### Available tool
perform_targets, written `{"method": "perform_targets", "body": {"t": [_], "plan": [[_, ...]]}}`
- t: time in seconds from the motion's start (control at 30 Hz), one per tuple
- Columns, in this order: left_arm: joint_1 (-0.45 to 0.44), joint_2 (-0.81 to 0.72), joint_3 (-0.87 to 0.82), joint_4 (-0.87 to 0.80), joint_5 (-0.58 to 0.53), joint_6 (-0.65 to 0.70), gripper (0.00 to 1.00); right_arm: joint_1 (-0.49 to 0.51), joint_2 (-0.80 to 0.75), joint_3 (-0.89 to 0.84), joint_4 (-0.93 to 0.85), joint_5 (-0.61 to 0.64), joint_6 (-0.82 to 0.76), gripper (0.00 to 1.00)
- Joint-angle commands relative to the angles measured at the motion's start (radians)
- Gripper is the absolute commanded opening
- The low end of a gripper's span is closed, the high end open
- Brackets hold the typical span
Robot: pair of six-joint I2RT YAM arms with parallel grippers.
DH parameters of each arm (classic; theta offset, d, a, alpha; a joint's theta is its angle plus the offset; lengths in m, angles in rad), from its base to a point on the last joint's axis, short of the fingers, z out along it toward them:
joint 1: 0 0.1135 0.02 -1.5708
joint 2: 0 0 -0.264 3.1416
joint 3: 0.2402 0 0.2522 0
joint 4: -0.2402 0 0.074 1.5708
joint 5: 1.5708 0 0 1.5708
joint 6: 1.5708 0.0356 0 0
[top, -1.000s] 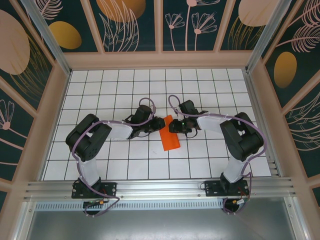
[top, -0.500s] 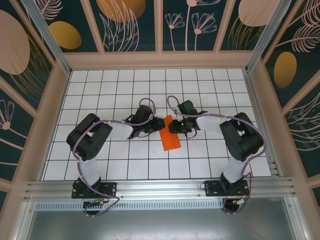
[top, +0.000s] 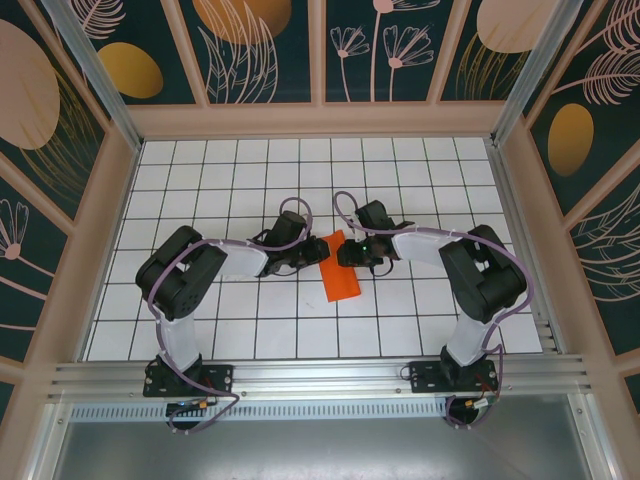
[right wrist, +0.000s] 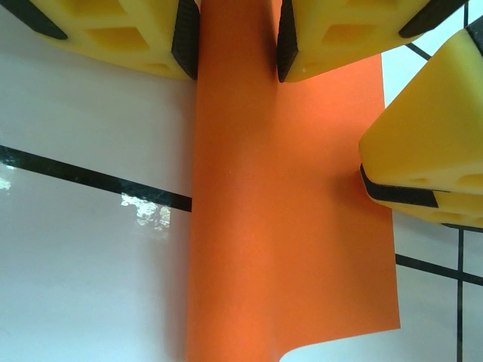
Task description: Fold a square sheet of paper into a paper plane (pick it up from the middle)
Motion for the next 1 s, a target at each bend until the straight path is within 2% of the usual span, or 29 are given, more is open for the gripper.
{"method": "perform_targets", "body": {"t": [0.0, 0.2, 0.4, 0.57, 0.67, 0.73, 0.83, 0.97], "plan": [[-0.008, 0.033, 0.013, -0.076, -0.029, 0.025, 0.23, 0.026, 0.104, -0.031, -0.011, 0.063, -0.026, 0.38], [-0.008, 0.037, -0.011, -0.108, -0.063, 0.027, 0.20, 0.021, 0.047, -0.005, -0.025, 0.058, 0.020, 0.42], [-0.008, 0.044, -0.039, -0.115, -0.077, 0.025, 0.17, -0.008, -0.117, 0.036, -0.038, 0.076, 0.093, 0.58], [-0.008, 0.055, -0.047, -0.111, -0.079, 0.025, 0.16, -0.013, -0.195, 0.057, -0.043, 0.020, 0.098, 0.60], [-0.008, 0.061, -0.043, -0.111, -0.083, 0.025, 0.15, -0.014, -0.162, 0.085, -0.052, -0.069, 0.092, 0.50], [-0.009, 0.063, -0.045, -0.111, -0.085, 0.024, 0.14, -0.014, -0.125, 0.098, -0.049, -0.113, 0.095, 0.36], [-0.008, 0.065, -0.050, -0.114, -0.092, 0.022, 0.13, -0.013, -0.073, 0.111, -0.048, -0.139, 0.088, 0.24], [-0.008, 0.067, -0.050, -0.117, -0.099, 0.018, 0.13, -0.013, -0.017, 0.124, -0.058, -0.170, 0.067, 0.19]]}}
